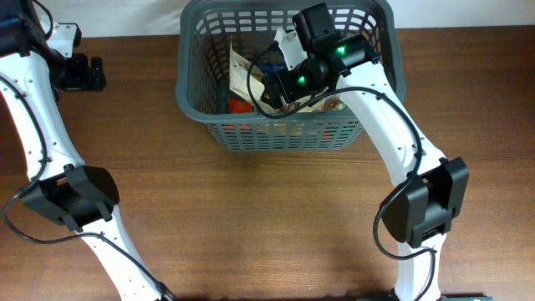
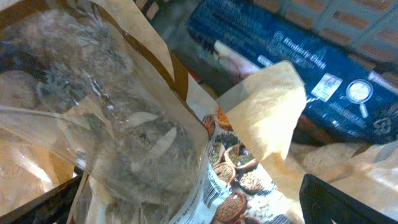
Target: Pack container
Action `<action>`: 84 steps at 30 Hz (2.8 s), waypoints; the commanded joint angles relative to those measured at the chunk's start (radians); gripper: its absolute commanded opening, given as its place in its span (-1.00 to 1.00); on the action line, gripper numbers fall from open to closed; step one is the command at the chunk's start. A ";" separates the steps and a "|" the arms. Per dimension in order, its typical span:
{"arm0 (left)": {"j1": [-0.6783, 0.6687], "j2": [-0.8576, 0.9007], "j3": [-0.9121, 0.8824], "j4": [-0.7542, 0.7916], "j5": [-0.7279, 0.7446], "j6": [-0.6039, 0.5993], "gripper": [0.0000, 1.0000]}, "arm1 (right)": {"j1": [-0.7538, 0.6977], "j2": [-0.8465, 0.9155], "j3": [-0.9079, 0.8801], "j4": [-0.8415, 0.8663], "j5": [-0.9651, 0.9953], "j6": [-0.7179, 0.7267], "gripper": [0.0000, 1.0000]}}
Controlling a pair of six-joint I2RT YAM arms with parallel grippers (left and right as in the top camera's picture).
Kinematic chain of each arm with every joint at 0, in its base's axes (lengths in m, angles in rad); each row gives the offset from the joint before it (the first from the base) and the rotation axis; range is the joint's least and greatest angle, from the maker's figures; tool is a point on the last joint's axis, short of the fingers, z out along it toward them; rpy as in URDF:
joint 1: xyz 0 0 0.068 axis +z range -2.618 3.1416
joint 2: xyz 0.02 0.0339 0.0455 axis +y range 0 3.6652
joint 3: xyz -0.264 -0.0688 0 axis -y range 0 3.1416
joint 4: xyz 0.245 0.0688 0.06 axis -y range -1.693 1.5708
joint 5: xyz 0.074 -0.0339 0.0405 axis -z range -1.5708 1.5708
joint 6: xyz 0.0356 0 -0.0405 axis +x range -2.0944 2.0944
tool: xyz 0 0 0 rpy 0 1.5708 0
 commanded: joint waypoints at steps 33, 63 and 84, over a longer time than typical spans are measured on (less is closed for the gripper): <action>0.005 0.000 0.001 0.000 0.004 -0.010 0.98 | -0.006 -0.009 0.354 0.032 0.017 -0.024 0.98; 0.005 0.000 0.001 0.000 0.005 -0.010 0.99 | -0.688 -0.345 0.355 -0.455 0.350 0.330 0.98; 0.005 0.000 0.001 -0.031 0.038 -0.010 0.98 | -0.691 -0.345 0.355 -0.458 0.351 0.329 0.98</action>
